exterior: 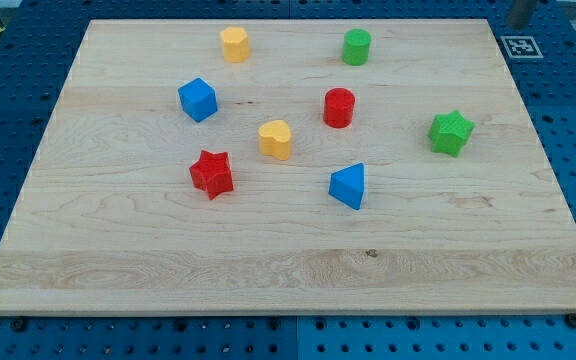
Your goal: Move your arm towards the green star
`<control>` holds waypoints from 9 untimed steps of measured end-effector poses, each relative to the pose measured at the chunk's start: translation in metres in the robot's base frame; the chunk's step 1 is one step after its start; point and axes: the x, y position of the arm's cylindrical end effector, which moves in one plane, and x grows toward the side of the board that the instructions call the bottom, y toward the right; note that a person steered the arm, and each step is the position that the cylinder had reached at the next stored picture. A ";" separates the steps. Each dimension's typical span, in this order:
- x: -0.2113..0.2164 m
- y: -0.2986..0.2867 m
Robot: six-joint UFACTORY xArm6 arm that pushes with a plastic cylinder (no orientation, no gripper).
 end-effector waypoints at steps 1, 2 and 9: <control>0.000 0.000; 0.011 0.000; 0.104 -0.017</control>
